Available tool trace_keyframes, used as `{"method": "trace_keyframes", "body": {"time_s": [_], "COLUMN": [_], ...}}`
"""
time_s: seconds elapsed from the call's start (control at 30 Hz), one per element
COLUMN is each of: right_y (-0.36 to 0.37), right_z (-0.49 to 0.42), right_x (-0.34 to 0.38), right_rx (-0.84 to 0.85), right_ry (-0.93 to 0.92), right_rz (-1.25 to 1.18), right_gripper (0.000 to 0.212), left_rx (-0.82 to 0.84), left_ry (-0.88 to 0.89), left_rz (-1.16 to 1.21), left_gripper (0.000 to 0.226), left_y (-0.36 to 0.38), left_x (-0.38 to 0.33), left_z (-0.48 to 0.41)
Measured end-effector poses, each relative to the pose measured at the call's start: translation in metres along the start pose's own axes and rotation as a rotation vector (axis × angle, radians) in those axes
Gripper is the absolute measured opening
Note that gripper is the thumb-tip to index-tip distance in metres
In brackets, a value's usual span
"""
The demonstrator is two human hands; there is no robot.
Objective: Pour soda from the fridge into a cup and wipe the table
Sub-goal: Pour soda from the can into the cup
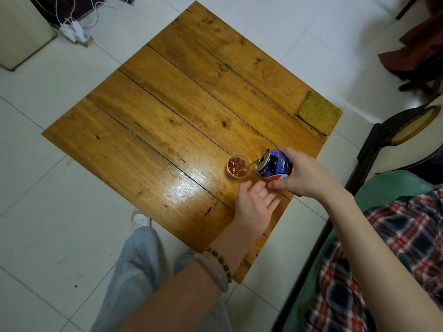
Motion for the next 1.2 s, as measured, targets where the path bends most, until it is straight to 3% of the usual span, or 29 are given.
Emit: {"method": "trace_keyframes", "body": {"time_s": [1.2], "right_y": [-0.018], "right_z": [-0.002], "right_x": [0.016], "right_rx": [-0.001], "right_ry": [-0.060], "right_rz": [0.025], "right_gripper": [0.077], "left_rx": [-0.003], "left_ry": [0.000], "left_rz": [0.070], "left_gripper": [0.057], "left_y": [0.009], "left_x": [-0.006], "left_z": [0.012]}}
Point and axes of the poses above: each hand's wrist, its own z-axis away from the middle knuckle, its own y-axis out of the palm, x = y × z, the point moved 5 cm from there along -z, towards the middle knuckle, and after that the axes turned 5 degrees about -x, right-handed, at the moved point
